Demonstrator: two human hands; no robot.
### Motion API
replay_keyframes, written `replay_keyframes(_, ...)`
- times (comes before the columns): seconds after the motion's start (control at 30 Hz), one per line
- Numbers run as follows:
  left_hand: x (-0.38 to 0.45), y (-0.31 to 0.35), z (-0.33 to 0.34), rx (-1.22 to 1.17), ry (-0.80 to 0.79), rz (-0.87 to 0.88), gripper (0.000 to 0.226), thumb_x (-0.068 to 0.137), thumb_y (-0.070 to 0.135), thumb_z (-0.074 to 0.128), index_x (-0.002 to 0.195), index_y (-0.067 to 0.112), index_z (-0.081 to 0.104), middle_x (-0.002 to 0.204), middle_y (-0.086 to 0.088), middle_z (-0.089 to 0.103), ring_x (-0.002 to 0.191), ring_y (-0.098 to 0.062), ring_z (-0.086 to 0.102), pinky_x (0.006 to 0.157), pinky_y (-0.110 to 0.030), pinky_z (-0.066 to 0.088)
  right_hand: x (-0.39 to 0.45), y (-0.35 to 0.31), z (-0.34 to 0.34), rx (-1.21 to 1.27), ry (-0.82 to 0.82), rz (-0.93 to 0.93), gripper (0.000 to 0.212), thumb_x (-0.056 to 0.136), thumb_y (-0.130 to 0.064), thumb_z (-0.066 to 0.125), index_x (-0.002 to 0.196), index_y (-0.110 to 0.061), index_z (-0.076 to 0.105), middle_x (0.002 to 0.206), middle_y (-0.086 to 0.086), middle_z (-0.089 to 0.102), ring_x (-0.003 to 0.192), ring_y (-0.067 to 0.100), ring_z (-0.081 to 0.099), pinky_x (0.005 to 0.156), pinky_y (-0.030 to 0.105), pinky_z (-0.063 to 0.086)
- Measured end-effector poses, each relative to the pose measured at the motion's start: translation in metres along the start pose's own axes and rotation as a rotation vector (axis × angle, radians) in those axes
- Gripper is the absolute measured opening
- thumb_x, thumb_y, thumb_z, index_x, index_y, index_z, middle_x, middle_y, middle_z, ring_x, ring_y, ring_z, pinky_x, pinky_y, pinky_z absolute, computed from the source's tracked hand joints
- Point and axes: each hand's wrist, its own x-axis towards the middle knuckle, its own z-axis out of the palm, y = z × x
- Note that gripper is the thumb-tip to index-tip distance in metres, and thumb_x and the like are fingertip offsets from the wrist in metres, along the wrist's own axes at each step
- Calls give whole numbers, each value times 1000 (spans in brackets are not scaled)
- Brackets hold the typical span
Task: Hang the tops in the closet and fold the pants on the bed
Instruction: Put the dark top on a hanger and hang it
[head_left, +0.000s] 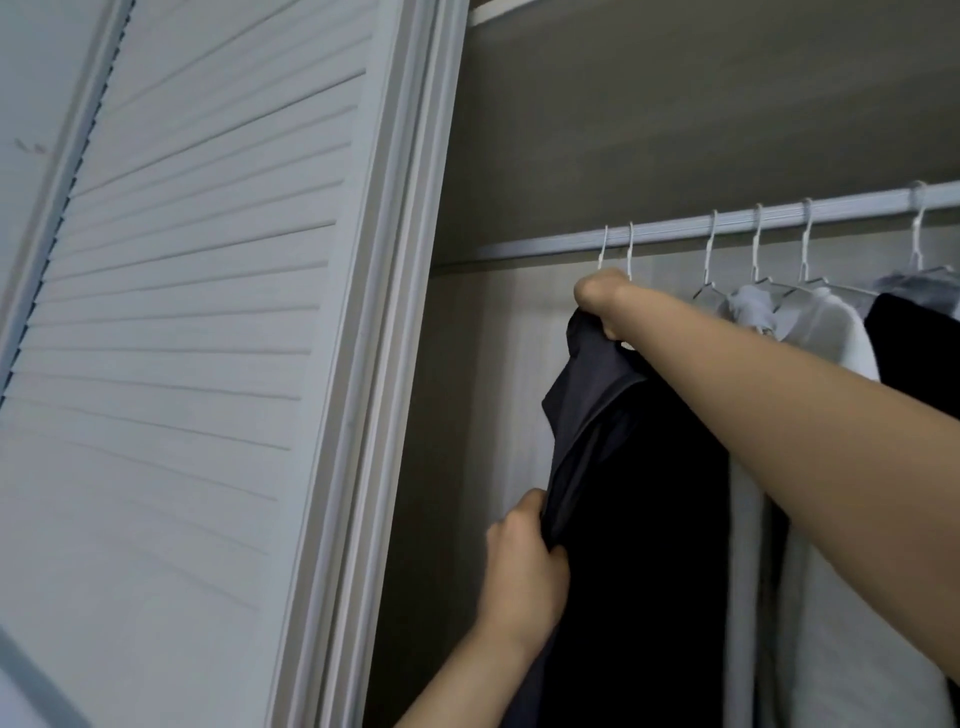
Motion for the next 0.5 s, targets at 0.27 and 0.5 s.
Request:
replay_keyframes(0.27, -42, 2, -9, -54, -55, -77, 32, 94, 5, 53, 124, 16, 57, 113, 2, 66, 101, -7, 61, 89, -6, 42, -47, -4, -14, 70, -105, -28, 16, 88, -7, 48, 102, -7, 55, 81, 13, 54, 64, 24, 53, 57, 28, 48)
replay_keyframes(0.5, -104, 5, -31, 83, 1, -94, 21, 89, 6, 55, 105, 18, 59, 86, 8, 68, 78, 3, 62, 76, -19, 48, -151, 9, -31, -99, -27, -191, 14, 83, -19, 52, 72, -11, 47, 72, 7, 47, 76, 26, 50, 61, 28, 31)
